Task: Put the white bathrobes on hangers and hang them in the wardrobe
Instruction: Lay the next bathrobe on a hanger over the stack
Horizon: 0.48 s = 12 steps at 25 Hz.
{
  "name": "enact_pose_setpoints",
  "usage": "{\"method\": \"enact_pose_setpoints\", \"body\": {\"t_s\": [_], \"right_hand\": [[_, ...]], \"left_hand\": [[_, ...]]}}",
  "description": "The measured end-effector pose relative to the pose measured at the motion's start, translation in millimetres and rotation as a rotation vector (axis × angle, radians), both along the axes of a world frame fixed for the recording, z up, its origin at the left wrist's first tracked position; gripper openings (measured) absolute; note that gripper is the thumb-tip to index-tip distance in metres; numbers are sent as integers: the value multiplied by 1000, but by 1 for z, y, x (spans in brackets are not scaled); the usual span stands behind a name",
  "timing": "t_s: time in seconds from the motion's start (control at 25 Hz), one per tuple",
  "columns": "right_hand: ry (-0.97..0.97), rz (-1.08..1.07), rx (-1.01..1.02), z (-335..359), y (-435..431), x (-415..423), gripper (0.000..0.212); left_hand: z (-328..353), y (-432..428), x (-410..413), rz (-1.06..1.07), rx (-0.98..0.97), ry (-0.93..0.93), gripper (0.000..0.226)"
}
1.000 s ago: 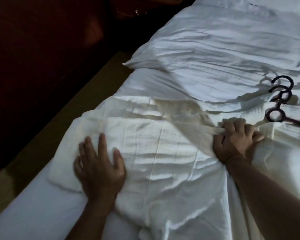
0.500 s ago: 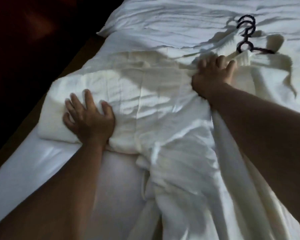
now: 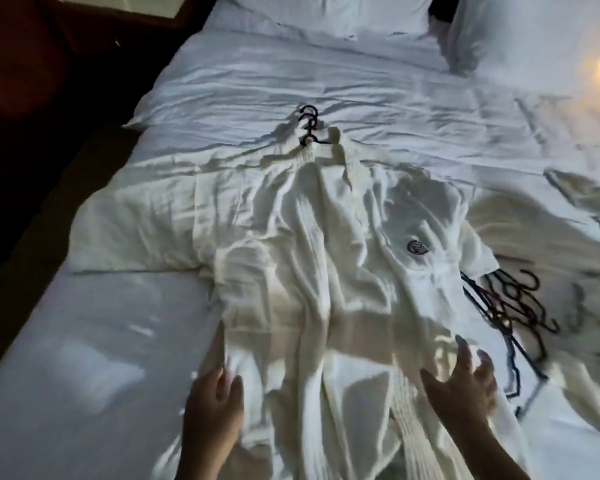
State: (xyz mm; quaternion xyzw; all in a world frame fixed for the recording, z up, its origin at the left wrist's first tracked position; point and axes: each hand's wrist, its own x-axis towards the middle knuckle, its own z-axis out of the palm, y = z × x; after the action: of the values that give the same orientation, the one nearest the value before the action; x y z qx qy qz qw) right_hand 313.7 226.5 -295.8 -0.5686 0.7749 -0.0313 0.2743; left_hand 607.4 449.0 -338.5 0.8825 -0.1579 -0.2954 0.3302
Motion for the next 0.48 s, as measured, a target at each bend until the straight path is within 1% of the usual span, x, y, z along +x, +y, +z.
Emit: {"method": "enact_pose_setpoints", "body": {"t_s": [0.04, 0.08, 0.12, 0.16, 0.2, 0.28, 0.32, 0.36, 0.4, 0.44, 0.48], "right_hand": [[-14, -133, 135, 1, -1, -28, 117], [-60, -181, 233, -3, -6, -50, 135], [-95, -172, 311, -10, -11, -67, 146], [-125, -125, 344, -16, -15, -79, 149], [-121, -90, 356, -19, -17, -84, 146], [-8, -111, 343, -9, -20, -85, 130], [67, -139, 334, -10, -24, -90, 123], [110, -146, 340, -7, -26, -95, 117], [92, -155, 369, -7, -28, -102, 113], [23, -175, 391, -7, -28, -108, 108], [-30, -167, 387, -6, -26, -116, 100]], "left_hand": [[14, 0, -14, 46, 65, 106, 46], [18, 1, -23, 61, 100, 209, 45], [28, 1, -31, 60, 117, 296, 42], [32, 1, -34, 71, 122, 373, 45], [37, 3, -38, 94, 127, 443, 52], [35, 8, -41, 178, 72, 548, 65], [38, 10, -45, 221, 17, 634, 64], [47, 12, -51, 248, -35, 726, 58], [54, 15, -57, 253, -101, 804, 51], [60, 20, -63, 248, -132, 858, 49], [60, 27, -67, 239, -146, 884, 53]]}}
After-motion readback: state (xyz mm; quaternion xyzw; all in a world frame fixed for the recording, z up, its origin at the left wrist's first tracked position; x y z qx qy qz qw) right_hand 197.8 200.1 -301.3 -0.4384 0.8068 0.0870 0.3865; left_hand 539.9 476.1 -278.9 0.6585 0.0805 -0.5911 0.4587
